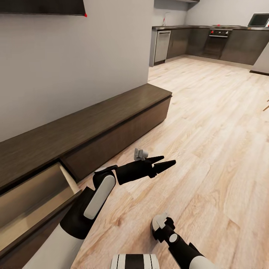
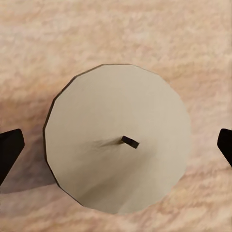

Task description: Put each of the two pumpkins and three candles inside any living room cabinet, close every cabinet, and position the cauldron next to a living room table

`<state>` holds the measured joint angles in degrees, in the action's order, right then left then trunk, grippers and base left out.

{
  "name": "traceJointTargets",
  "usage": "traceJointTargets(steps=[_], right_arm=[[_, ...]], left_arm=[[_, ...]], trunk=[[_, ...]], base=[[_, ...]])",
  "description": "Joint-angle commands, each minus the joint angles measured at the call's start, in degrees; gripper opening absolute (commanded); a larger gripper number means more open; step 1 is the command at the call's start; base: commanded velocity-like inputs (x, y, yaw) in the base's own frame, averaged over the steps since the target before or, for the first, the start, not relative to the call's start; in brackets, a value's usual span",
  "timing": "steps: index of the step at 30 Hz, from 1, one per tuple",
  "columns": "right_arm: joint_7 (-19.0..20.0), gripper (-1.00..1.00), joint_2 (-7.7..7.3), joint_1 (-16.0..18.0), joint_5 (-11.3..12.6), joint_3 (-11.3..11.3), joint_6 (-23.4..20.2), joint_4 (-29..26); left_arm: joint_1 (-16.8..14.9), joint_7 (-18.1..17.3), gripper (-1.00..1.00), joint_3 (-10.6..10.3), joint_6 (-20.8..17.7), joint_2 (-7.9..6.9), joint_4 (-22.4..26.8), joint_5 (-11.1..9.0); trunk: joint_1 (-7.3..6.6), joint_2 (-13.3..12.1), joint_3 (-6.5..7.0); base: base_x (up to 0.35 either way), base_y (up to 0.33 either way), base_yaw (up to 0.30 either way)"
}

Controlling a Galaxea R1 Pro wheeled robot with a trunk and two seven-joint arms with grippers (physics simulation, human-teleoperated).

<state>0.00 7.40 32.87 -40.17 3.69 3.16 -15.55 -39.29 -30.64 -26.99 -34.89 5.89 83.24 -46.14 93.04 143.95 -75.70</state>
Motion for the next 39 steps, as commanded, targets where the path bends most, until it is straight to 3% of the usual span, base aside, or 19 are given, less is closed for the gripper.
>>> traceJointTargets(steps=[1,8,11,16,39], right_arm=[[0.00,1.00,0.00,0.00,0.00,0.00,0.00,-0.05],[0.00,1.00,0.10,0.00,0.01,0.00,0.02,-0.45],[0.00,1.00,0.16,0.00,0.00,0.00,0.07,-0.45],[-1.16,1.00,0.13,0.88,0.10,0.04,0.21,-0.53],[0.09,1.00,0.29,0.88,0.10,0.09,0.18,-0.53]], left_arm=[[0.00,-0.01,1.00,0.00,0.00,0.00,0.03,0.00],[0.00,-0.04,1.00,0.01,0.03,0.00,0.00,0.00],[0.00,-0.08,1.00,0.01,0.01,0.00,0.00,0.00],[1.62,-0.48,1.00,0.22,0.18,-0.26,0.11,-0.09],[1.93,-0.48,1.00,0.19,0.18,-0.26,0.14,-0.09]], trunk=[[0.00,0.00,0.00],[0.00,0.00,0.00],[0.08,0.04,-0.66],[0.08,0.04,-0.66],[0.08,0.04,-0.45]], base=[[0.000,0.000,0.000],[0.000,0.000,0.000],[0.000,0.000,0.000],[0.000,0.000,0.000],[0.000,0.000,-0.022]])
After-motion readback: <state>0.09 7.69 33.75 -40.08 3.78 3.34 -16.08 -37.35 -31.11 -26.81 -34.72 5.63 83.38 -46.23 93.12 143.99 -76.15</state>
